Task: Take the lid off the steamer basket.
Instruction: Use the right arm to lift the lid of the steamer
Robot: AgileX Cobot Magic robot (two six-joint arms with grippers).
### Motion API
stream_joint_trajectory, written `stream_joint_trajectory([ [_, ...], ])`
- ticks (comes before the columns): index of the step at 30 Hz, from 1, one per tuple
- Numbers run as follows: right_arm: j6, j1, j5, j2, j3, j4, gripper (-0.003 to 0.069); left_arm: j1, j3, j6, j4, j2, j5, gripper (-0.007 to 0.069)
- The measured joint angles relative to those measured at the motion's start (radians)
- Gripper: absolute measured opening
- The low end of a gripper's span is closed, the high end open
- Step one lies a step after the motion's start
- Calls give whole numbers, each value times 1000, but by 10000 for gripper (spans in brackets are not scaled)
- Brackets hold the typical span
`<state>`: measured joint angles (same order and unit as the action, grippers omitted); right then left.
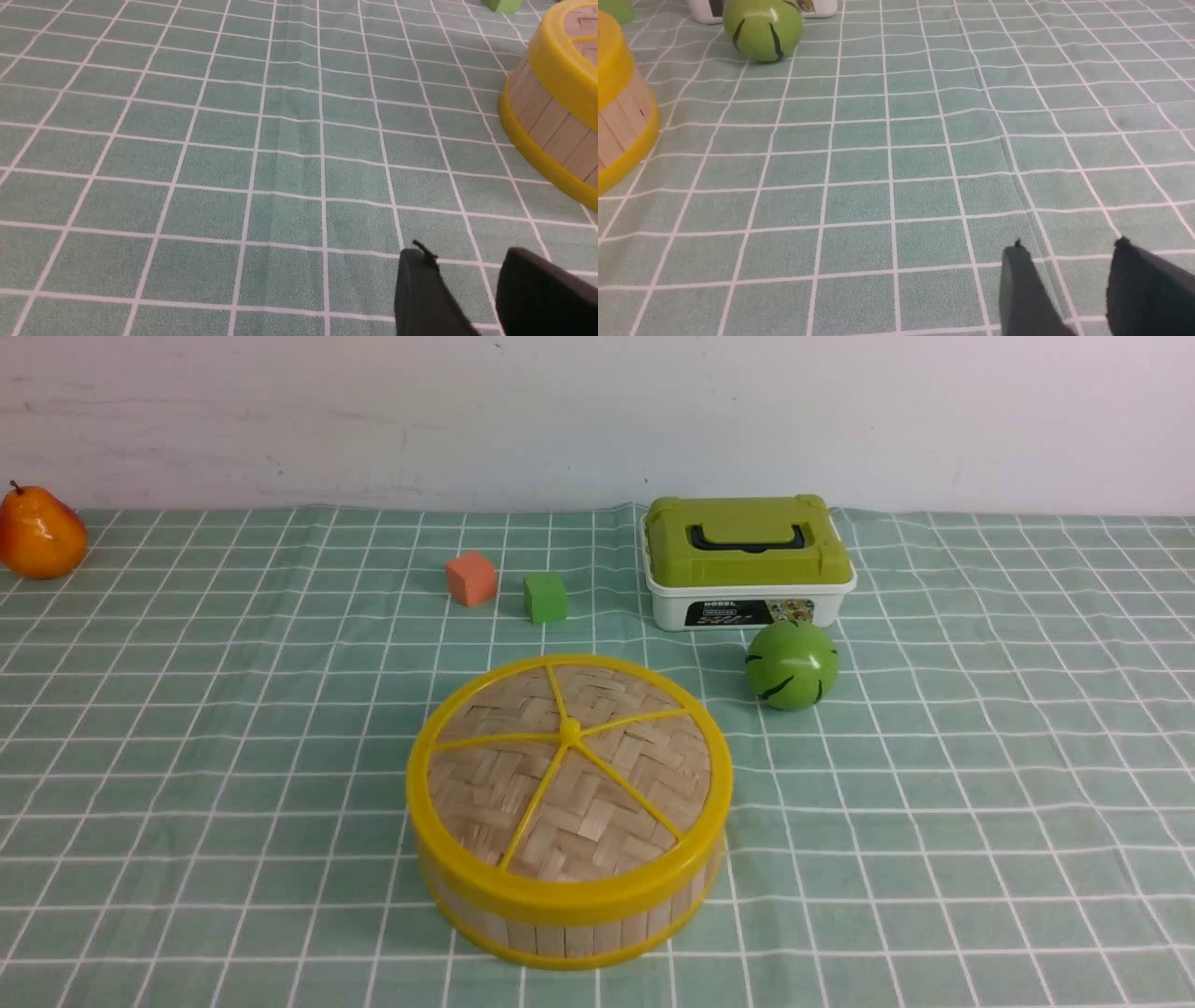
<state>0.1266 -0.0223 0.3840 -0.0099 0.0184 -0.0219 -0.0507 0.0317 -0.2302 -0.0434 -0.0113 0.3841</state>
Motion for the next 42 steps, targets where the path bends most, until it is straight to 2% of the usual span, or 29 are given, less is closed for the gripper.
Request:
stream_joint_trajectory([
  [29,0,0,0,0,0,0,241,0,0,0,0,0,0,239],
  [42,0,0,-1,0,0,-42,241,0,0,0,0,0,0,239],
])
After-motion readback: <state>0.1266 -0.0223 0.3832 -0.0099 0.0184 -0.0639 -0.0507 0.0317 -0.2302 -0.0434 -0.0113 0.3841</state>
